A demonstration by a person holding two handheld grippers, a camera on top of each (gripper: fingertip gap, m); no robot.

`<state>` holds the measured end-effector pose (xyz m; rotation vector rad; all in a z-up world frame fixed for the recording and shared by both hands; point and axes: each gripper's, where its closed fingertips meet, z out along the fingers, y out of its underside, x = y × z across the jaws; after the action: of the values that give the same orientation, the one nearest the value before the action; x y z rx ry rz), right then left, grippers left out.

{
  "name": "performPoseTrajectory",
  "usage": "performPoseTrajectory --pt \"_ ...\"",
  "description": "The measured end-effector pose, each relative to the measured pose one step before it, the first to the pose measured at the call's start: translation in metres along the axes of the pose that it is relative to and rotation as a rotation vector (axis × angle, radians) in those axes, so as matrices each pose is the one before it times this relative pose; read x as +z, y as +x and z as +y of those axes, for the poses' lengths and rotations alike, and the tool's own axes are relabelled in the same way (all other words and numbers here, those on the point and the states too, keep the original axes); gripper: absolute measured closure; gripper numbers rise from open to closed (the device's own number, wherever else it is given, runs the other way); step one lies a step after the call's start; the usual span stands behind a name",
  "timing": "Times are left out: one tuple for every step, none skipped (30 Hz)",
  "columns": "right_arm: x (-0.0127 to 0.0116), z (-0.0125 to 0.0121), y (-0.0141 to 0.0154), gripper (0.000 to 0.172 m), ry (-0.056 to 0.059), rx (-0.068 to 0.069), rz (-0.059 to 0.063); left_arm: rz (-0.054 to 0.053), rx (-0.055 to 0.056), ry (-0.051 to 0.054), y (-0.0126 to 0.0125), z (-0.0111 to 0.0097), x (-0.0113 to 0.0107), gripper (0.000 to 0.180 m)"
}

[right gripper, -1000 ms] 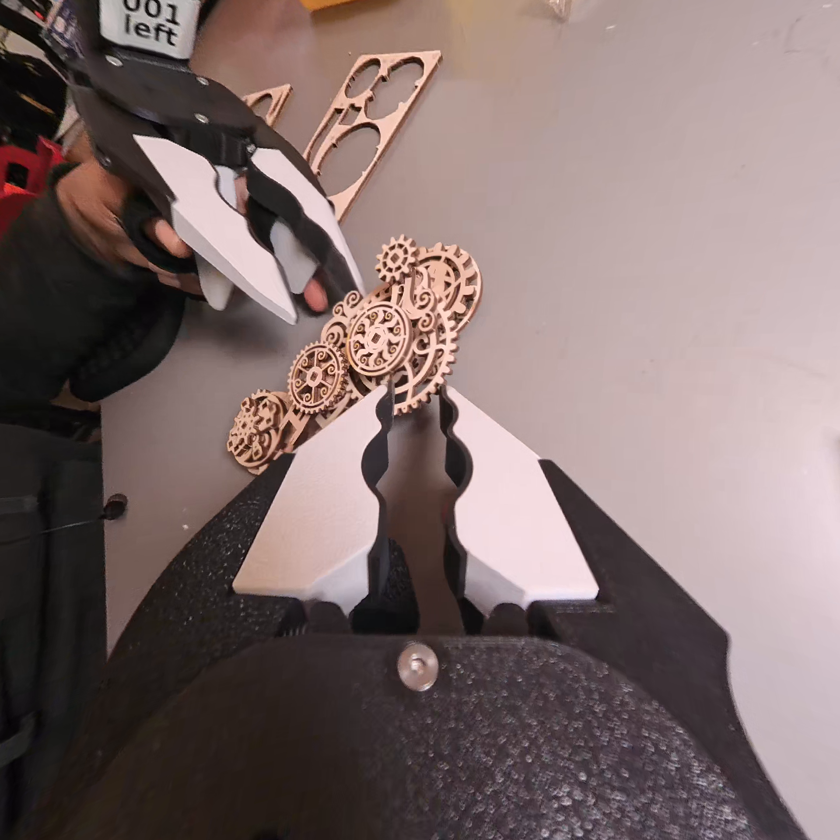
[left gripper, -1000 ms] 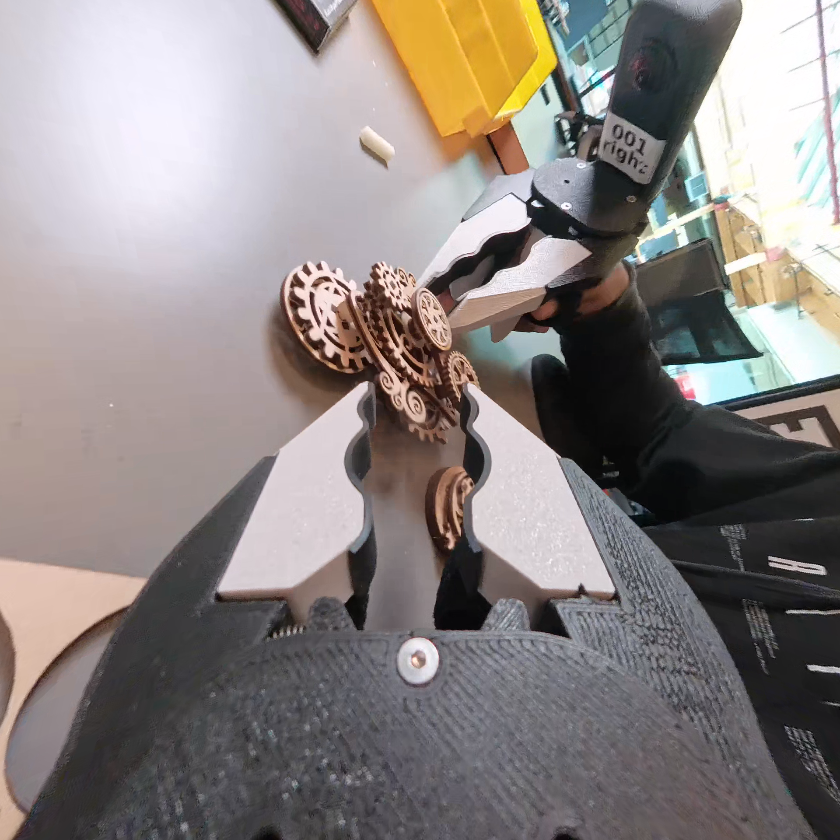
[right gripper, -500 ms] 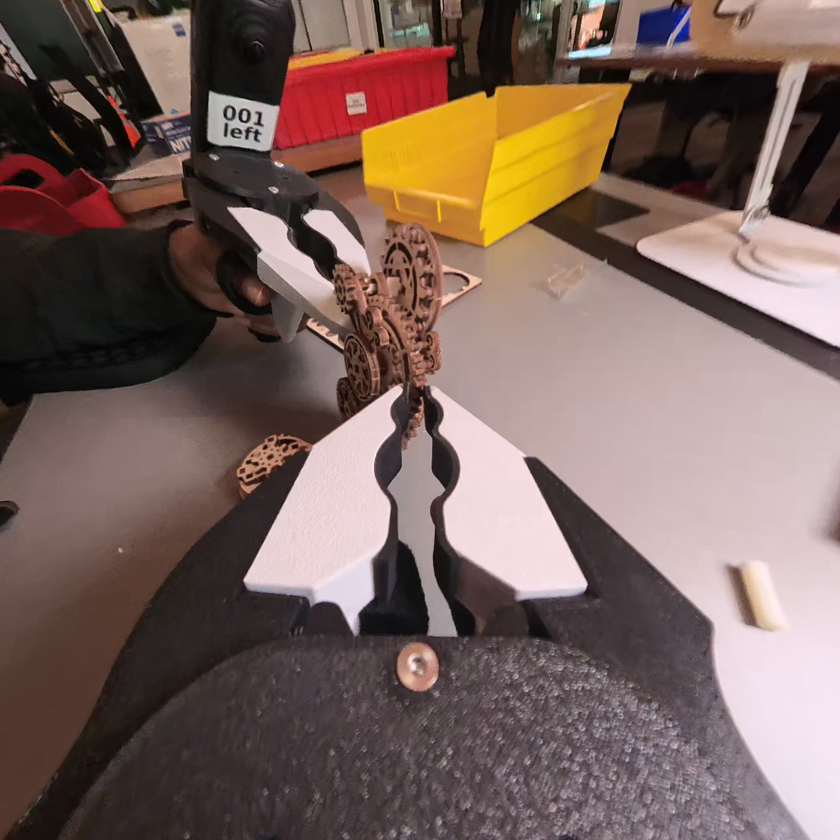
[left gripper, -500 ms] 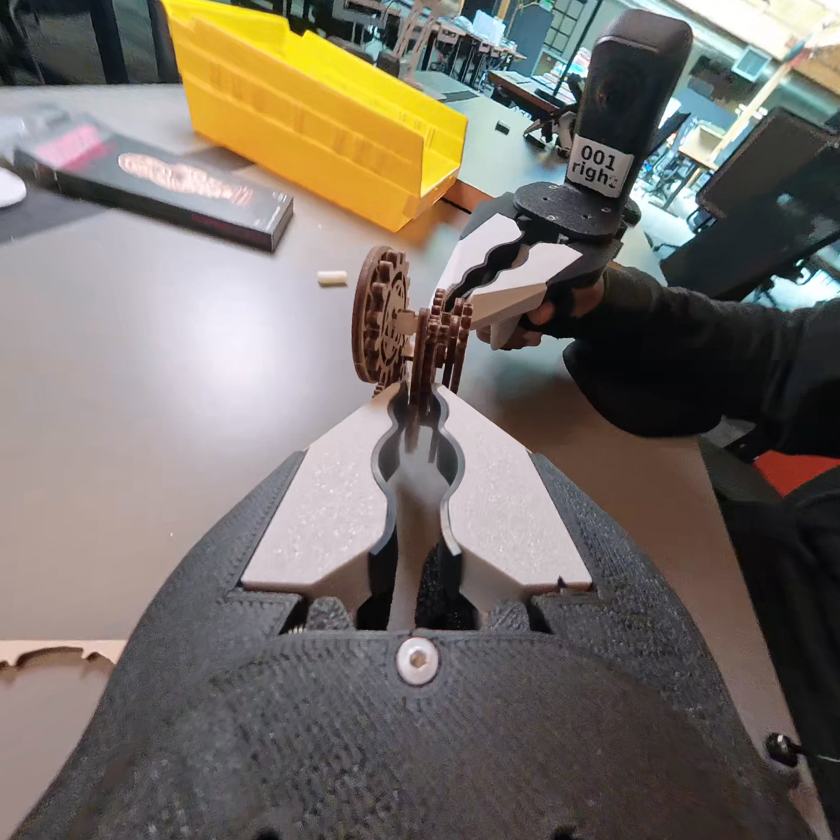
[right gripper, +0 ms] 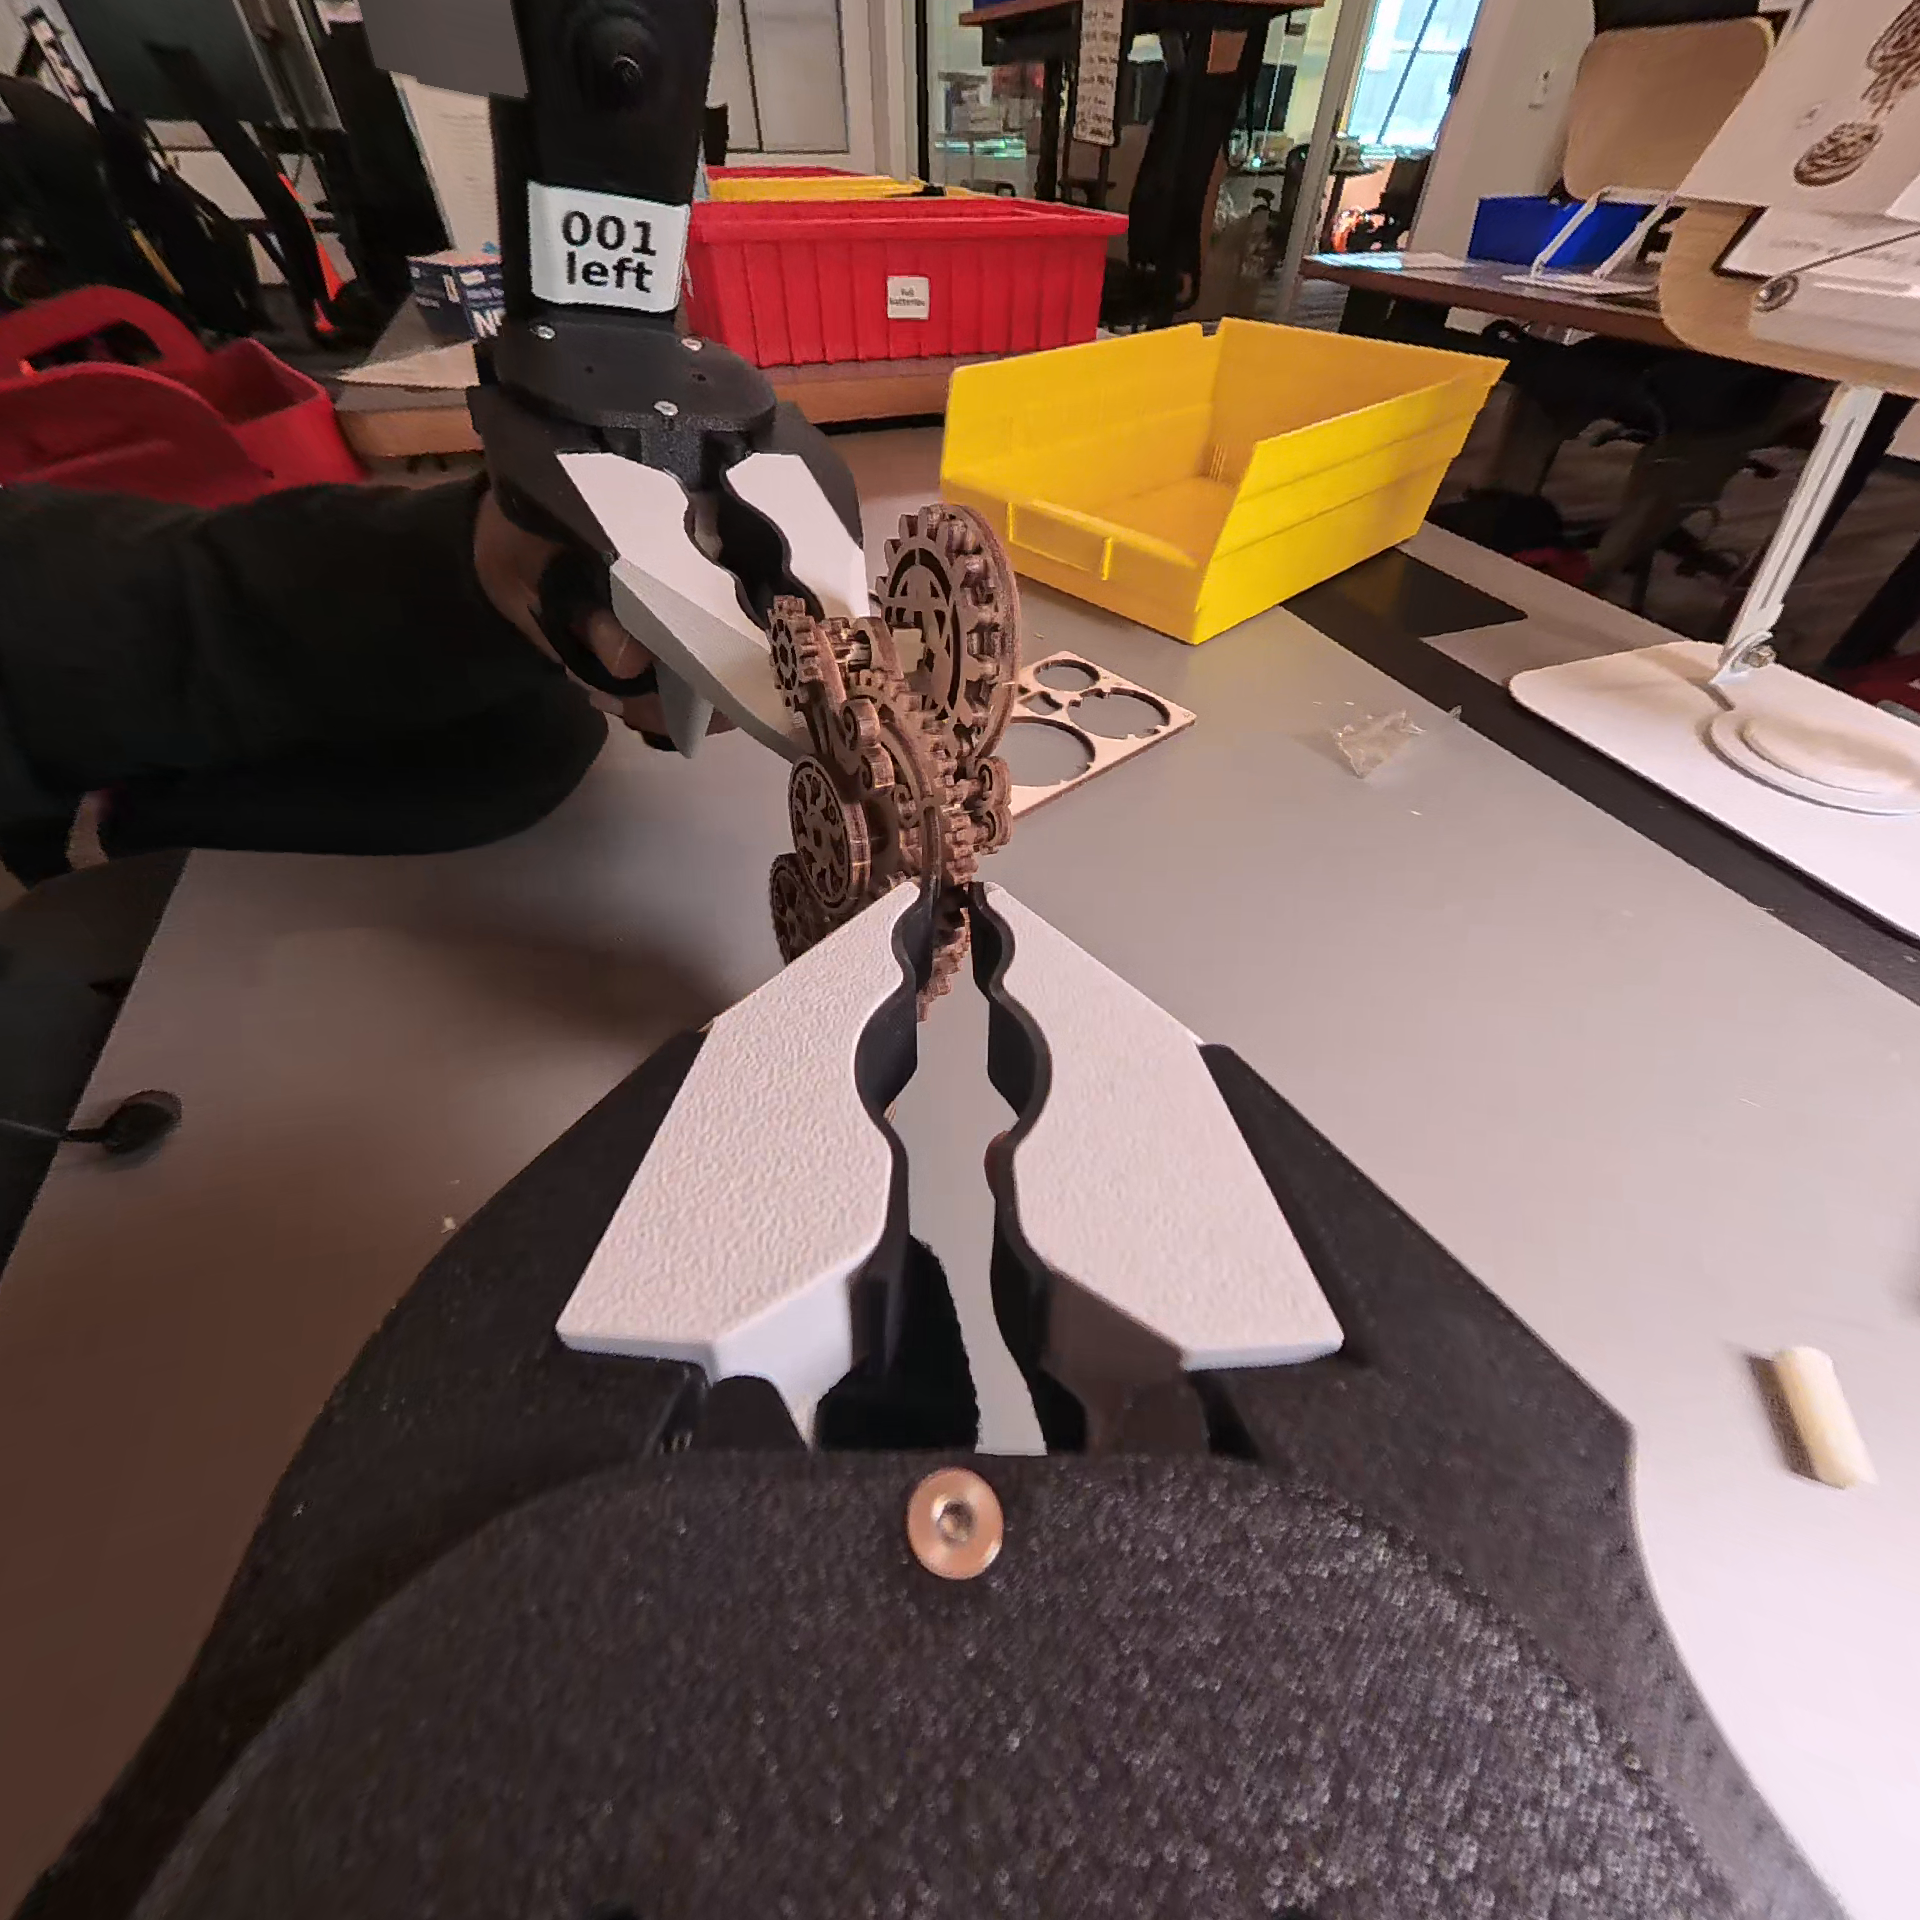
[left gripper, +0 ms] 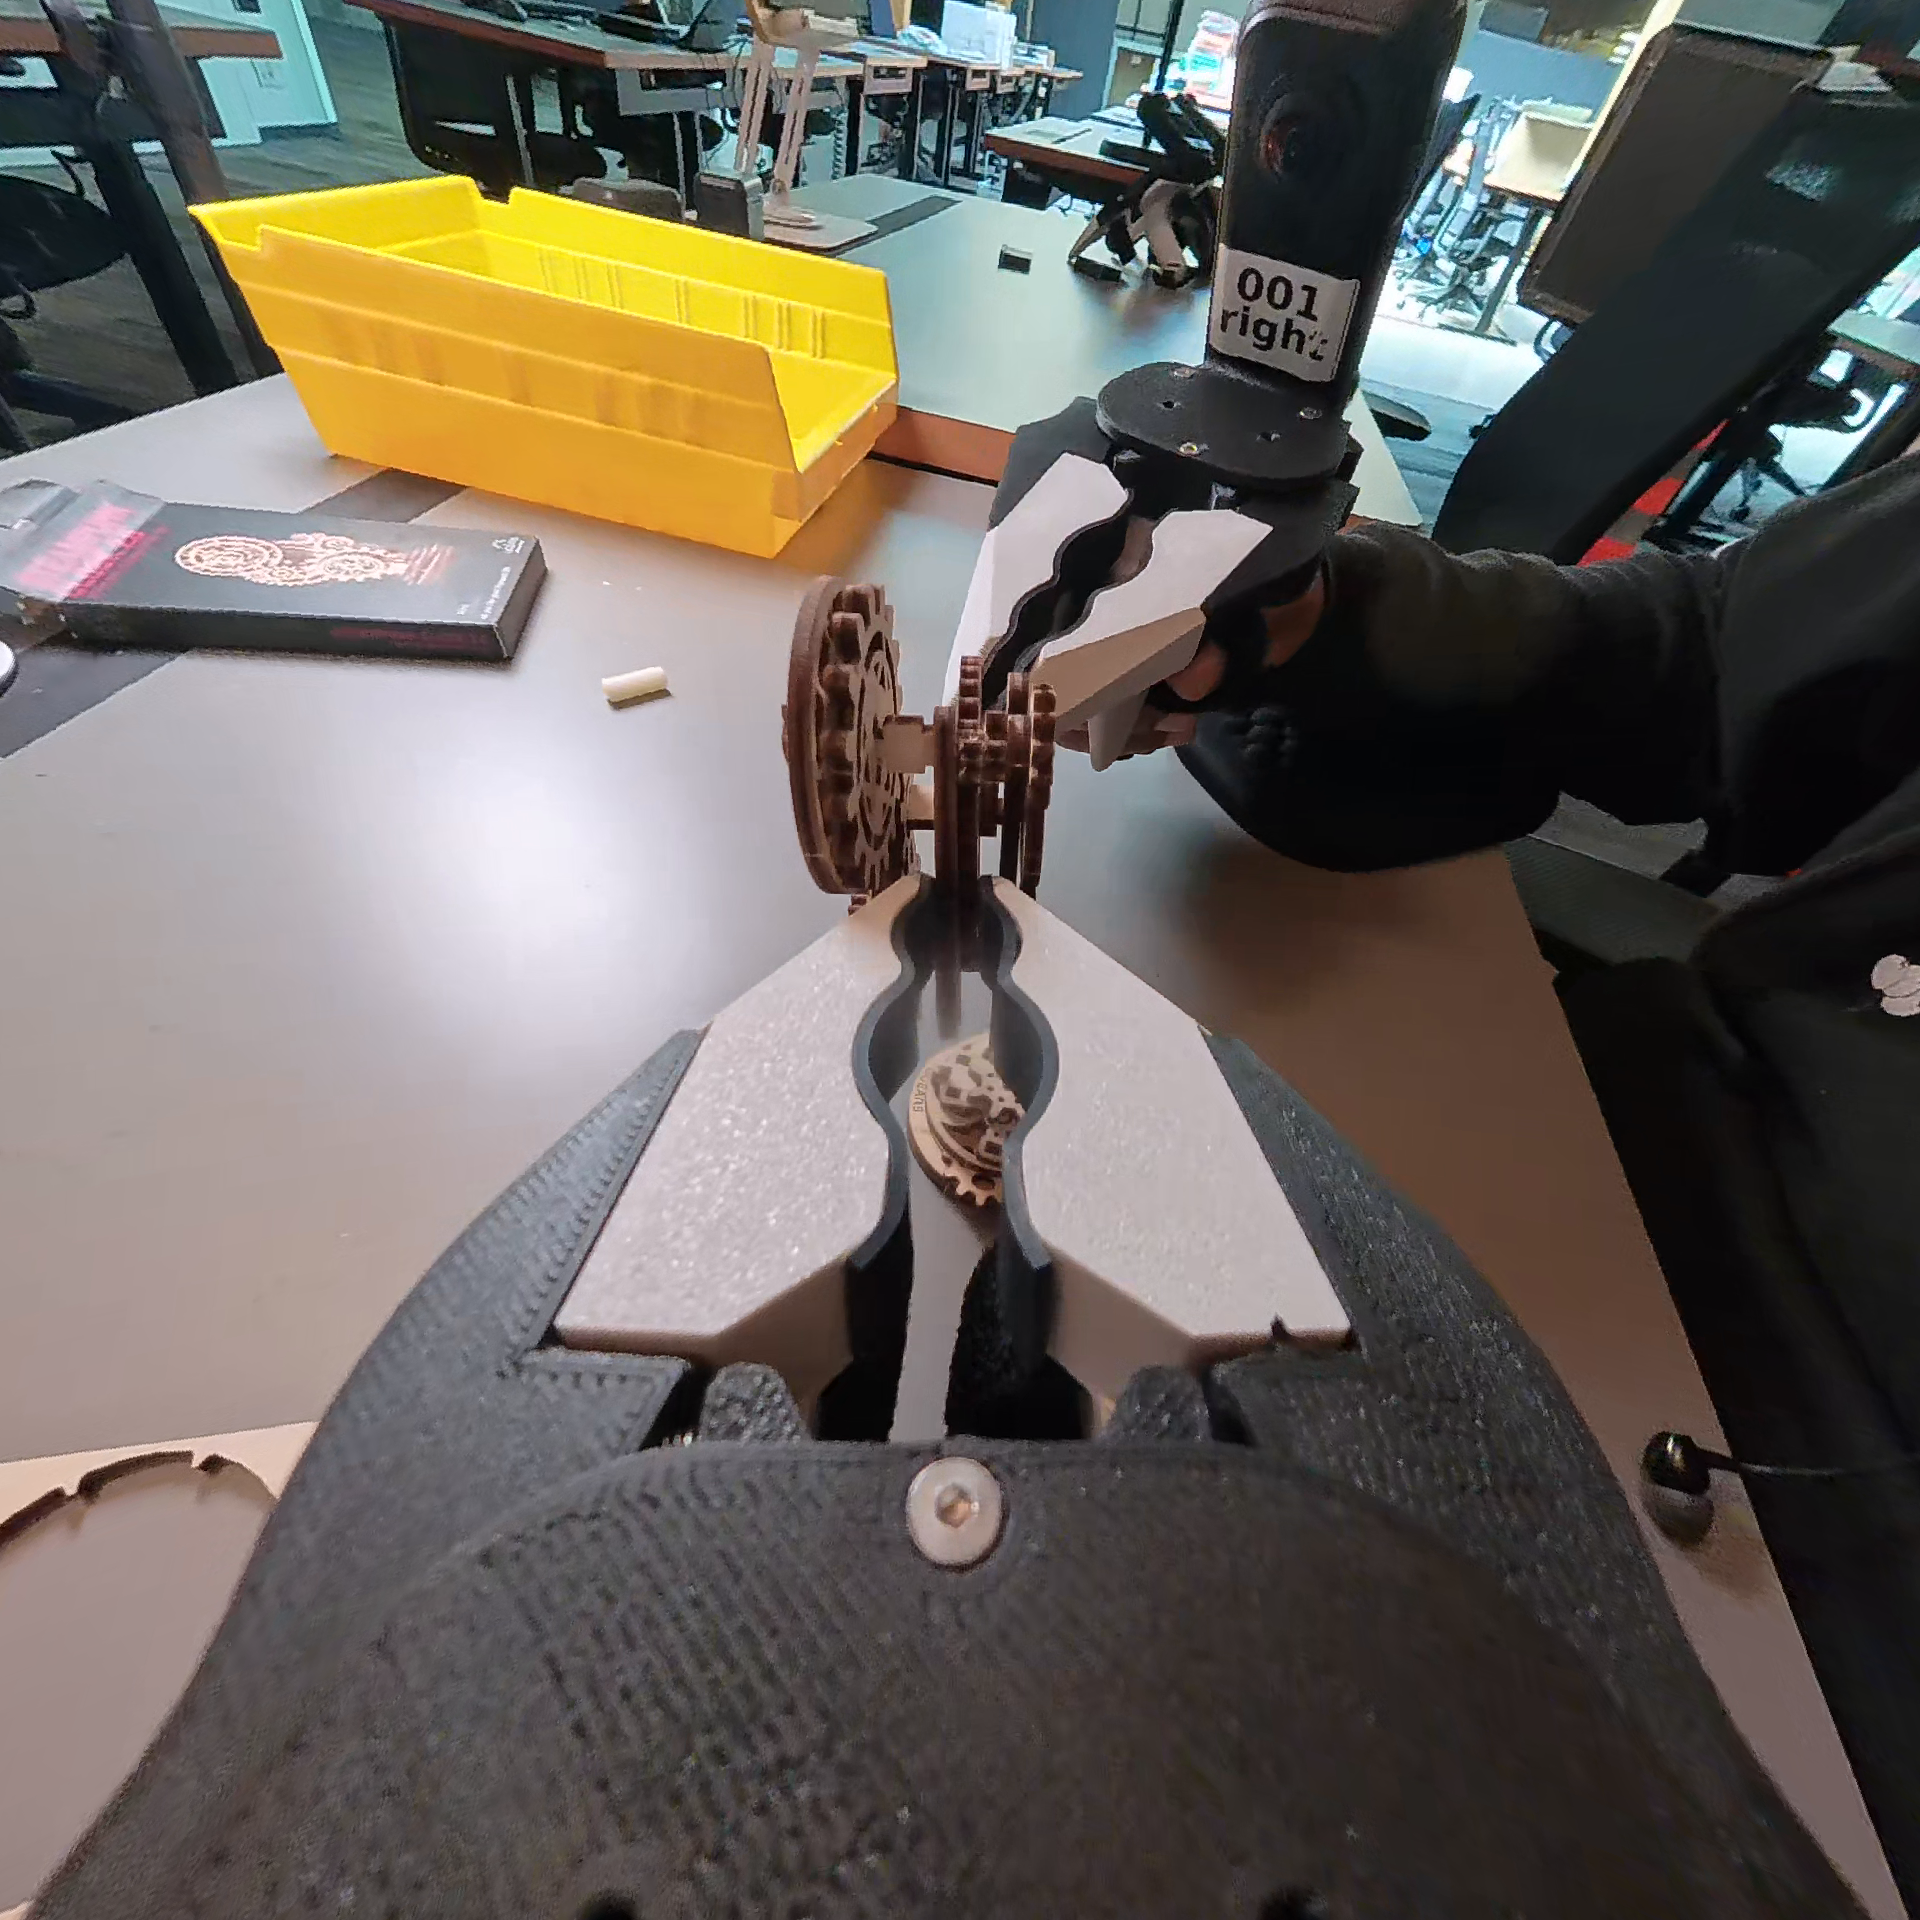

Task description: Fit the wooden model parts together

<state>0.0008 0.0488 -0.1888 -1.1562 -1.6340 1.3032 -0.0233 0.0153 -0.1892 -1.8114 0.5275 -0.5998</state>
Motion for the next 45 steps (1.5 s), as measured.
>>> performPoseTrajectory --pt "-0.00058 -0.00017 -0.00251 0.167 0.0005 -0.0051 -0.004 0.0078 0.0084 0.0005 0.00212 0.0002 -0.00081 0.175" --pt "-0.00055 0.00038 -0.00254 0.166 -0.0023 -0.0041 -0.0064 0.0076 0.0055 0.0011 0.00161 -0.00006 -0.00088 0.175" --pt "-0.00054 0.00126 -0.00187 0.164 -0.0086 -0.0033 -0.0053 0.0049 0.0041 0.0008 0.00077 -0.00008 -0.001 0.175" --pt "-0.0007 0.00252 -0.0019 0.16 -0.0177 -0.0051 -0.0077 -0.0017 0.0045 -0.0004 -0.0007 0.00021 -0.00107 0.175" --pt "-0.00086 0.00402 -0.00196 0.155 -0.0265 -0.0038 -0.01 -0.0057 0.0051 -0.0021 -0.00161 0.00049 -0.00145 0.175" --pt "-0.00085 0.00553 -0.00234 0.148 -0.0352 -0.0005 -0.0133 -0.0052 0.0046 -0.0004 -0.00185 0.00036 -0.00186 0.175" --pt "-0.00052 0.00664 -0.00324 0.144 -0.04 0.0018 -0.0178 -0.0017 0.0037 0.0045 -0.0014 -0.0003 -0.00201 0.175" --pt "0.00039 0.00735 -0.00533 0.141 -0.0427 0.001 -0.0276 -0.0033 0.0018 0.0069 -0.00178 -0.00085 -0.00231 0.175" --pt "0.00188 0.00818 -0.00713 0.137 -0.0493 -0.0018 -0.0343 -0.0069 -0.0005 0.0074 -0.00237 -0.00136 -0.00237 0.175" --pt "0.00421 0.00877 -0.00568 0.131 -0.058 -0.0066 -0.0196 -0.0068 -0.0013 0.0095 -0.00225 -0.0022 -0.00219 0.175" --pt "0.00643 0.00792 -0.00268 0.125 -0.0582 -0.0146 0.0062 -0.0028 -0.003 0.0122 -0.00145 -0.00258 -0.002 0.175" --pt "0.00751 0.00588 -0.0023 0.12 -0.0526 -0.0182 0.0155 0.0024 -0.0048 0.014 -0.00037 -0.00289 -0.00168 0.175" --pt "0.00814 0.00356 -0.00351 0.112 -0.0439 -0.014 0.0087 0.0014 -0.0043 0.0136 -0.00017 -0.00254 -0.00116 0.175" --pt "0.00795 0.00135 -0.0033 0.109 -0.0332 -0.0069 0.0065 -0.003 -0.0033 0.0111 -0.00076 -0.00209 -0.00093 0.175" --pt "0.00744 0.00064 -0.00173 0.107 -0.0271 -0.0026 0.0101 -0.0029 -0.0047 0.0073 -0.00069 -0.00148 -0.00066 0.175" --pt "0.00662 0.00083 0.00143 0.108 -0.0254 -0.0028 0.0217 -0.0034 -0.0079 0.0072 -0.00107 -0.00134 -0.00065 0.175" --pt "0.00542 0.00127 0.00284 0.109 -0.0255 -0.0115 0.0216 -0.0029 -0.0114 0.0069 -0.00123 -0.00106 -0.00071 0.175" --pt "0.00412 0.00172 0.00238 0.111 -0.0245 -0.0203 0.01 -0.0006 -0.0119 0.0046 -0.00117 -0.00055 -0.00064 0.175" --pt "0.00301 0.00149 0.00264 0.117 -0.0212 -0.0225 0.0025 -0.0022 -0.0106 0.0045 -0.00121 -0.00051 -0.00068 0.175" --pt "0.00207 0.00095 0.001 0.124 -0.0135 -0.0333 -0.0167 -0.0041 -0.0074 0.0038 -0.00152 -0.00053 -0.00061 0.175" --pt "0.00081 0.00039 0.0014 0.125 -0.007 -0.0428 -0.0237 -0.0033 -0.0029 0.0022 -0.00103 -0.00052 -0.00063 0.175" --pt "-0.00026 0.00105 0.00318 0.125 -0.0129 -0.0357 -0.0264 -0.0027 0.0018 0.0029 -0.00071 -0.00061 -0.00066 0.175" --pt "-0.00049 0.0025 0.00579 0.125 -0.0211 -0.0199 -0.0207 -0.0034 0.0043 0.0056 -0.00042 -0.00106 -0.00071 0.175" --pt "-0.00044 0.00252 0.00671 0.125 -0.0193 -0.0174 -0.0196 -0.0064 0.0049 0.0078 -0.00085 -0.00116 -0.00061 0.175" --pt "0.00003 0.00197 0.00688 0.125 -0.012 -0.0167 -0.0175 -0.0107 0.0064 0.0086 -0.00151 -0.00077 -0.0005 0.175" --pt "0.0006 0.00105 0.00635 0.125 -0.0016 -0.0143 -0.0158 -0.012 0.0096 0.0086 -0.00184 -0.0004 -0.00034 0.175" --pt "0.00097 0.00014 0.0055 0.125 0.0069 -0.0129 -0.0171 -0.0088 0.0112 0.0063 -0.00157 0.00018 -0.00025 0.175" --pt "0.00095 -0.00024 0.0041 0.125 0.0117 -0.0131 -0.0196 -0.0056 0.0077 0.0065 -0.00147 0.00028 -0.00026 0.176" --pt "0.00065 -0.00025 0.00302 0.125 0.0103 -0.0117 -0.0201 -0.003 0.0023 0.0071 -0.00145 0.0003 -0.00008 0.176" --pt "0.00026 0.00019 0.00273 0.125 0.0041 -0.0106 -0.0171 -0.0003 0.0002 0.0055 -0.00127 0.00056 -0.00005 0.176" --pt "-0.00016 0.00072 0.00314 0.125 -0.0025 -0.0124 -0.01 0.0014 0.0007 0.0048 -0.00102 0.00054 0.00002 0.176" --pt "-0.0004 0.00196 0.00511 0.125 -0.0142 -0.0101 0.0084 0.0012 0.0009 0.0073 -0.0008 0.00033 0.00014 0.176" --pt "-0.00112 0.00278 0.00703 0.125 -0.0193 -0.006 0.0252 0.0006 0.0002 0.0096 -0.00085 0.0001 0.00031 0.176" --pt "-0.00216 0.00162 0.00645 0.125 -0.0077 0.0053 0.0278 0.0005 -0.0003 0.008 -0.00072 0.00029 0.00073 0.176" --pt "-0.00382 -0.00088 0.00529 0.125 0.015 0.0198 0.0265 -0.0004 0.0007 0.0072 -0.0005 0.00042 0.00095 0.176" --pt "-0.00493 -0.00185 0.00234 0.125 0.0276 0.0253 0.0166 0.0003 0.0017 0.006 -0.00032 0.00049 0.00118 0.176" --pt "-0.00516 -0.00052 0.00038 0.124 0.0225 0.0231 0.0155 0.0006 0.0022 0.0072 -0.00016 0.00001 0.00158 0.176" --pt "-0.00489 0.00216 0.00147 0.122 0.0065 0.0186 0.0301 0.0015 0.0019 0.0091 -0.00018 -0.00047 0.0018 0.176" --pt "-0.00397 0.00324 0.0008 0.122 0.0008 0.0173 0.0303 0.0018 0.003 0.0095 -0.00037 -0.00086 0.00226 0.176" --pt "-0.00243 0.0016 -0.00061 0.121 0.009 0.0309 0.0217 -0.0005 0.0032 0.0102 -0.00138 -0.00142 0.00263 0.175" --pt "-0.0005 0.00042 -0.00112 0.122 0.0122 0.042 0.019 -0.0022 0.0007 0.012 -0.00237 -0.00197 0.00307 0.176" --pt "0.00146 0.00043 -0.00234 0.121 0.0092 0.0393 0.0123 -0.0016 -0.0019 0.0121 -0.00308 -0.00227 0.00349 0.176" --pt "0.00309 0.00011 -0.00238 0.119 0.005 0.04 0.0115 -0.0017 -0.0014 0.0134 -0.00368 -0.00247 0.00369 0.176" --pt "0.0045 0.00119 -0.00029 0.119 -0.0089 0.0413 0.021 -0.0054 -0.001 0.017 -0.00471 -0.00311 0.00361 0.175" --pt "0.00552 0.00181 -0.00037 0.118 -0.0201 0.0385 0.0163 -0.0099 -0.0022 0.0221 -0.00558 -0.00394 0.00326 0.175"
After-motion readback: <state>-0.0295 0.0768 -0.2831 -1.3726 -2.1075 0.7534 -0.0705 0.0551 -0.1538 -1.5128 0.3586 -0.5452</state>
